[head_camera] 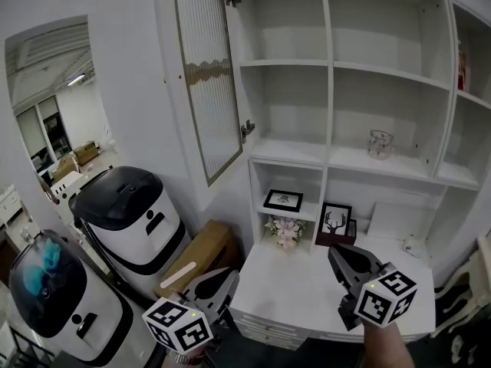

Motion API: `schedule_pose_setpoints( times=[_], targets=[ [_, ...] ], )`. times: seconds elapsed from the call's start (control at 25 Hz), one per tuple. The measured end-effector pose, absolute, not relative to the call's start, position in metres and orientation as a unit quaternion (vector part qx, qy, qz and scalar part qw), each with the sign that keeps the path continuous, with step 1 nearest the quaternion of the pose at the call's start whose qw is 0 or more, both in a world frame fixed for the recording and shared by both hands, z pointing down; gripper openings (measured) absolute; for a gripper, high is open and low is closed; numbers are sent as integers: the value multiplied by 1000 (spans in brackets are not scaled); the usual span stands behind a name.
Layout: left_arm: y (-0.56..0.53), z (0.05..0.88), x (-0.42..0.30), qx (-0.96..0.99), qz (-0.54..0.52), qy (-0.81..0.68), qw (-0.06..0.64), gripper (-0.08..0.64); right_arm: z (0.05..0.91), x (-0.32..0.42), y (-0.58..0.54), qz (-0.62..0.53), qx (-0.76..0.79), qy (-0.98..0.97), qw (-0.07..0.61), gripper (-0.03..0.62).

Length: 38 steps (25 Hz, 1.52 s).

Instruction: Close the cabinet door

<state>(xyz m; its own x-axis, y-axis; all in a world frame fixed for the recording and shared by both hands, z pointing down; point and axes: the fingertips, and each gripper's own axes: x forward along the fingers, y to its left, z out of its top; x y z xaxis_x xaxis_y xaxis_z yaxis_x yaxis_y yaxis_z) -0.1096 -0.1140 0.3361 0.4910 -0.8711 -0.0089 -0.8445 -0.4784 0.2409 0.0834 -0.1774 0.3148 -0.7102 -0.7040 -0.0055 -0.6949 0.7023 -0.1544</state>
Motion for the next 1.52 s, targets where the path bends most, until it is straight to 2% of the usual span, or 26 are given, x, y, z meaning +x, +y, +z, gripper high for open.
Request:
schedule_pose_setpoints(
  times=[1.08,1.52],
  targets=[
    [-159,331,-72,791,-74,-601,87,5,327,119,-256,-94,-274,957,29,5],
    [-162,322,-95,769,-72,-630,78,5,323,99,-271,-109,-249,961,40,5]
  ],
)
